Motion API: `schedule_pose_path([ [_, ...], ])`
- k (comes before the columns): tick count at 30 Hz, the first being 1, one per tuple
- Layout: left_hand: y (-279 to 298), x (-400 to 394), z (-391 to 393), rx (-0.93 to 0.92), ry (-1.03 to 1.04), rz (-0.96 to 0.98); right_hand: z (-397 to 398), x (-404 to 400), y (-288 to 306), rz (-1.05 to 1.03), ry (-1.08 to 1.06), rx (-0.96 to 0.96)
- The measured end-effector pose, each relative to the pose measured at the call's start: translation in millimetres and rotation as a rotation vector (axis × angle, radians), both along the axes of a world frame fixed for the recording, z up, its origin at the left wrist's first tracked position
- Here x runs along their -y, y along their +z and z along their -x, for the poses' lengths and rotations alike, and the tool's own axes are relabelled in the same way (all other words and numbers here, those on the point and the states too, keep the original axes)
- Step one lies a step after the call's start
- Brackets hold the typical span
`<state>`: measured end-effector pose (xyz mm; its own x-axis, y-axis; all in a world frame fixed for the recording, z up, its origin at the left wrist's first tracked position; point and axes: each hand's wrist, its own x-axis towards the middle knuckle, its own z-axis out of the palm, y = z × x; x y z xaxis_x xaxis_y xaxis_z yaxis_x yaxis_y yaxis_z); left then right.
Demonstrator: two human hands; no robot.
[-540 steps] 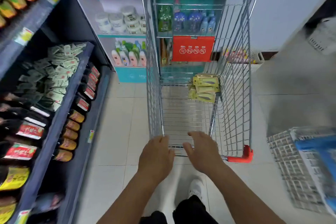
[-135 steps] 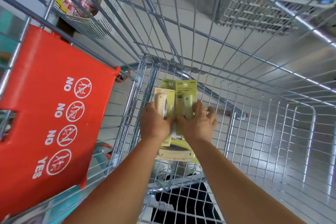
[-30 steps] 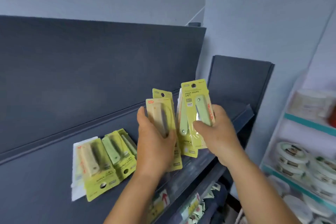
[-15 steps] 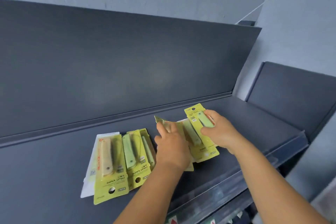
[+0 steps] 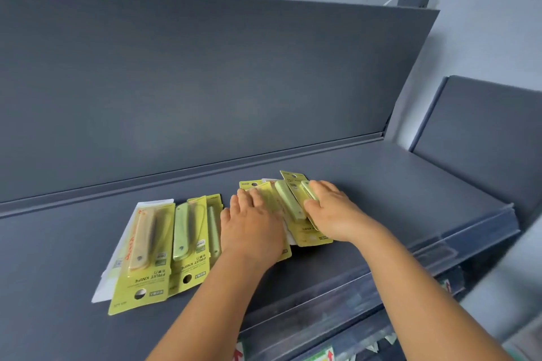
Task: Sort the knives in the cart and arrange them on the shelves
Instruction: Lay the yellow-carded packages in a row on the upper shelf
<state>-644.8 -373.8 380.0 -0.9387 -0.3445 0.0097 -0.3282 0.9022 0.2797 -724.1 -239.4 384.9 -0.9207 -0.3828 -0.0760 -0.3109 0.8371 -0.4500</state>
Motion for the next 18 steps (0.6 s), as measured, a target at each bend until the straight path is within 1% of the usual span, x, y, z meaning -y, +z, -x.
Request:
schedule_pose_path([
  [2,2.2,-1.2,-3.6,-0.050,-0.011,0.003,-6.6,-2.1,4.4,0.028,-0.017,-0.033],
  [5,8.1,-5.2,-11.0,-0.191,-0.083,0.013,-22.0,-8.8,14.5,0.080,-0.044,-0.124],
  [10,18.1,-20.7,-33.4,-0.367,-0.334,-0.033,-66.2,-21.7,24.4,0.151,-0.167,-0.266],
  [14,13.3,-35.0,-60.8,-0.405,-0.563,-0.081,-119.1,-36.0,11.9,0.129,-0.356,-0.323],
  [18,-7.5,-49.8,-90.8,-0.332,-0.779,-0.103,-183.6,-51.3,-15.8,0.128,-0.568,-0.295],
])
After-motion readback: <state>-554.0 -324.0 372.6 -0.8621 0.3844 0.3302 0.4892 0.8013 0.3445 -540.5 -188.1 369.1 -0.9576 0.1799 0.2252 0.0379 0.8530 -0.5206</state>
